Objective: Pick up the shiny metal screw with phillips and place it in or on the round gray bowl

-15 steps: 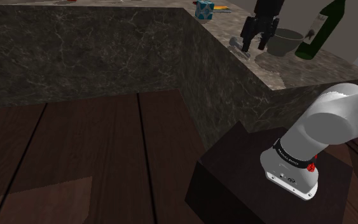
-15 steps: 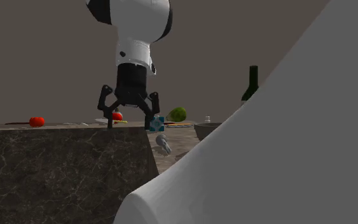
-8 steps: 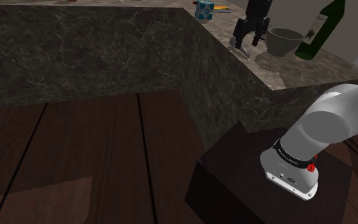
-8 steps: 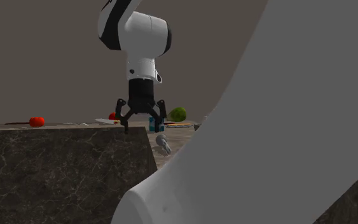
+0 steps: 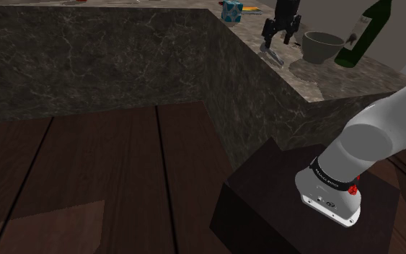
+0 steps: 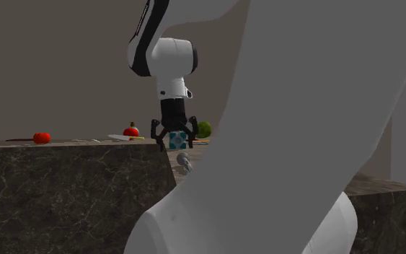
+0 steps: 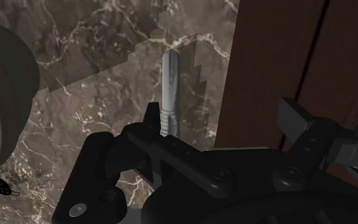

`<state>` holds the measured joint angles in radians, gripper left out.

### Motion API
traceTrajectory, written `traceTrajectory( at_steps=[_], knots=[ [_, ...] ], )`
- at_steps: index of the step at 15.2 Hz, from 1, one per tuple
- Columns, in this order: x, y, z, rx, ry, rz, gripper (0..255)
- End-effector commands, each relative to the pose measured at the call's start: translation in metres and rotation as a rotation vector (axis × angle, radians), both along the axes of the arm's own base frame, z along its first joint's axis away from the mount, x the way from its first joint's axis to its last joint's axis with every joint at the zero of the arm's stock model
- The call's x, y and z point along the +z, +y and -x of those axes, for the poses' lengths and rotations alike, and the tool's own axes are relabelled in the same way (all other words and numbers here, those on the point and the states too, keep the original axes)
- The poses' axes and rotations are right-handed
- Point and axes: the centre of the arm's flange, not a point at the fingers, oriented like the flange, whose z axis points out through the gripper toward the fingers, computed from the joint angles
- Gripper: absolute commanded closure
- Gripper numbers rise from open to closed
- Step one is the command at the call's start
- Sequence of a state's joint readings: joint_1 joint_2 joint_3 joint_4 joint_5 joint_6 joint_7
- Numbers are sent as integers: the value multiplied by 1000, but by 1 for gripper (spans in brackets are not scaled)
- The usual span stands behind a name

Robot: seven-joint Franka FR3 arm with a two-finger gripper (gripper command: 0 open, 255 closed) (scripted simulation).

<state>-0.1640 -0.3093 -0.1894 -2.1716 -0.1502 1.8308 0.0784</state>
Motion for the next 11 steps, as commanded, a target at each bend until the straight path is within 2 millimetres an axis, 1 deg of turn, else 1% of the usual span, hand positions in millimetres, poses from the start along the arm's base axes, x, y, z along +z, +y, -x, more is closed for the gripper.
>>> traceTrajectory(
  at_steps=[1, 3, 4, 11],
  knots=[
    [-6, -19, -12, -19, -4, 27, 0],
    [-8, -38, -24, -39, -8, 53, 0],
    [-9, -45, -28, -45, -10, 62, 0],
    [-45, -49, -26, -45, -10, 62, 0]
  ],
)
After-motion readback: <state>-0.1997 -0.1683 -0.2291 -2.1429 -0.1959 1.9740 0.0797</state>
